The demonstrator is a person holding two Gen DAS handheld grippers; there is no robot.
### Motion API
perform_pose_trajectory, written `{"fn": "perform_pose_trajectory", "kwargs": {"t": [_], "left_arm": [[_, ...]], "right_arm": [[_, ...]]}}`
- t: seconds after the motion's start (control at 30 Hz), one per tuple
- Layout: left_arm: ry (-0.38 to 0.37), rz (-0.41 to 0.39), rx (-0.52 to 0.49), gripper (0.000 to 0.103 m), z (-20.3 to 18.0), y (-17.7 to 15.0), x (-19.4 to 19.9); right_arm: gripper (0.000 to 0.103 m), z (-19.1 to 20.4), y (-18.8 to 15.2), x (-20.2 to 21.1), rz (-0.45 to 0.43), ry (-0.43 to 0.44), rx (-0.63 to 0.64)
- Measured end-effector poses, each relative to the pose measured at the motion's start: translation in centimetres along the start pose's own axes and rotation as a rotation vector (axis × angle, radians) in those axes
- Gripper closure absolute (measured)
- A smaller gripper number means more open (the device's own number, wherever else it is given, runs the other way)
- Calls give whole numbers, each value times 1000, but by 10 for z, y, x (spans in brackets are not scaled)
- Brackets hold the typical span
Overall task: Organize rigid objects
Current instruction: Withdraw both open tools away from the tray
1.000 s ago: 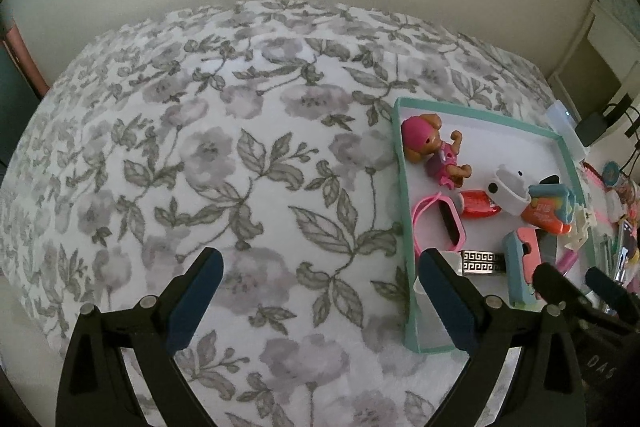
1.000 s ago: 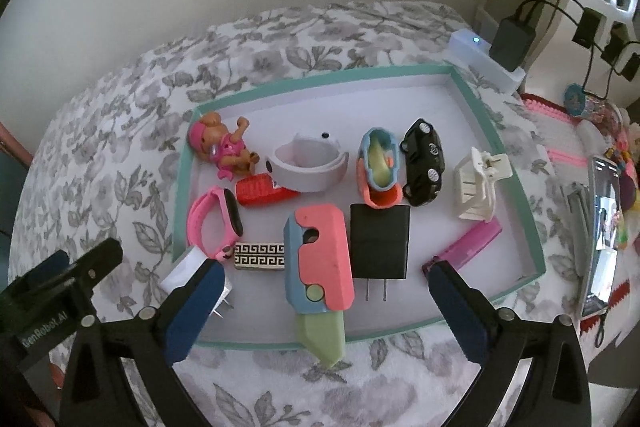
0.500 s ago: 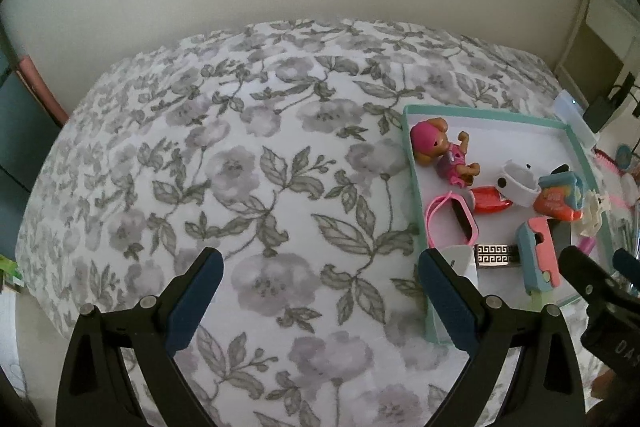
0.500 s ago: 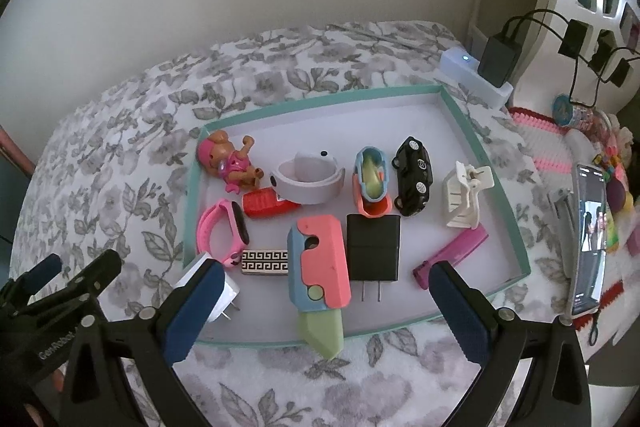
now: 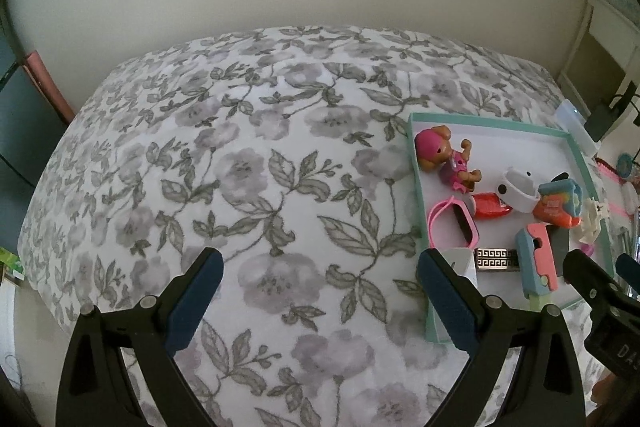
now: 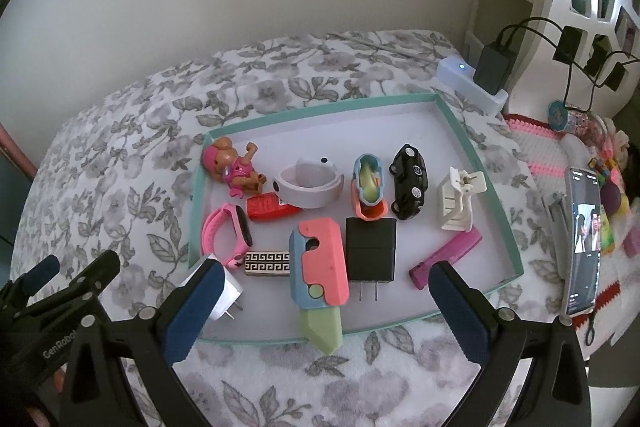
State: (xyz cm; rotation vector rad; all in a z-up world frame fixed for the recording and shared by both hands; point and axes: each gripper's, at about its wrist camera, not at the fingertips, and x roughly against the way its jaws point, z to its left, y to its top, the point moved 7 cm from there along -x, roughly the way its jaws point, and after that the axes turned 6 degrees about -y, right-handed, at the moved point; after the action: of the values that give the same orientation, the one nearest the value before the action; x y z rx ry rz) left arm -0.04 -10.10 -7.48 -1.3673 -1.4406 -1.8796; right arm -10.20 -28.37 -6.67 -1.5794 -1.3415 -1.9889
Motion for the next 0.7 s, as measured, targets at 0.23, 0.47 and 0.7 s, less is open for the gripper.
{"fn": "perform_pose_trajectory", "kwargs": {"t": [0.23, 0.47, 0.7], "left_arm": [[15, 5, -1, 5, 0, -1, -1], [17, 3, -3, 5, 0, 0, -2], [16, 0, 4, 5, 2, 0, -2]], "right_arm": [[0, 0, 0, 0, -2, 1, -1], [0, 1, 0, 0, 0, 1, -2], [0, 1, 0, -1, 2, 1, -2]]}}
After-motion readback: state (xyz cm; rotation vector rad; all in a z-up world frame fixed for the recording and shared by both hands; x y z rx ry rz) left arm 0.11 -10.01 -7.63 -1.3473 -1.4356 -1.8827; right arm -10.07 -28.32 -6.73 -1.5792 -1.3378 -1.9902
